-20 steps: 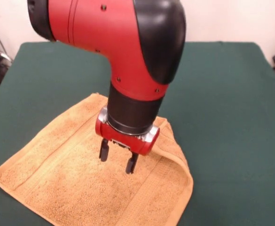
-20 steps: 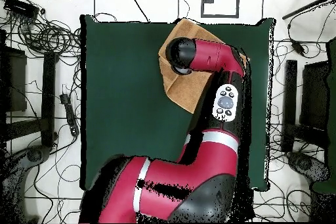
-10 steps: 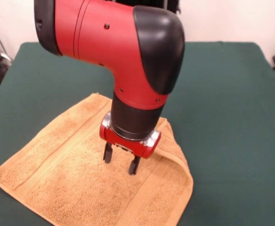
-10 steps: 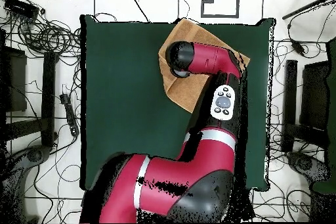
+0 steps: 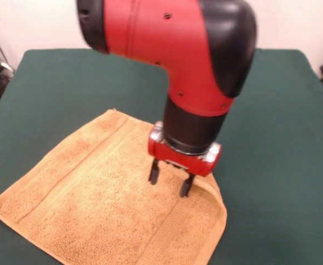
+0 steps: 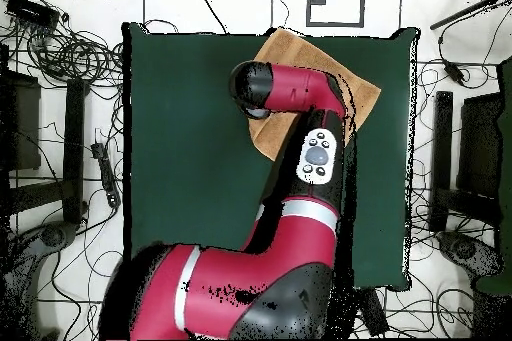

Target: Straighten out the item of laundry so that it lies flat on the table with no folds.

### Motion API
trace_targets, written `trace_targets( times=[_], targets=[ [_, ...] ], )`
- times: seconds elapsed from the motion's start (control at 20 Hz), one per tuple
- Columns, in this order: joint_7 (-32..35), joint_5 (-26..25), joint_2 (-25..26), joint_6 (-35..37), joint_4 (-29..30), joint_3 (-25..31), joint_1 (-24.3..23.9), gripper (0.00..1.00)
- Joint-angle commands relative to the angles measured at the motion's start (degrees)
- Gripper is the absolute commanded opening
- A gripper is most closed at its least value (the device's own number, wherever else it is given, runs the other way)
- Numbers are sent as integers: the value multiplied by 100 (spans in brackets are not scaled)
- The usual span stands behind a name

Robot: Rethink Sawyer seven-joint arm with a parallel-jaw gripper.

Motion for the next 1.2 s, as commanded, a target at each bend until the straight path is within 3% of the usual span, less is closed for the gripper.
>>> trace_targets(
  times=[0.05, 0.55, 1.2],
  targets=[
    [2328, 488, -19, -45, 781, 74, 372, 100],
    [1867, 543, 197, -301, 700, 230, 153, 100],
    [2249, 803, -290, 372, 1052, 126, 331, 100]
  ],
)
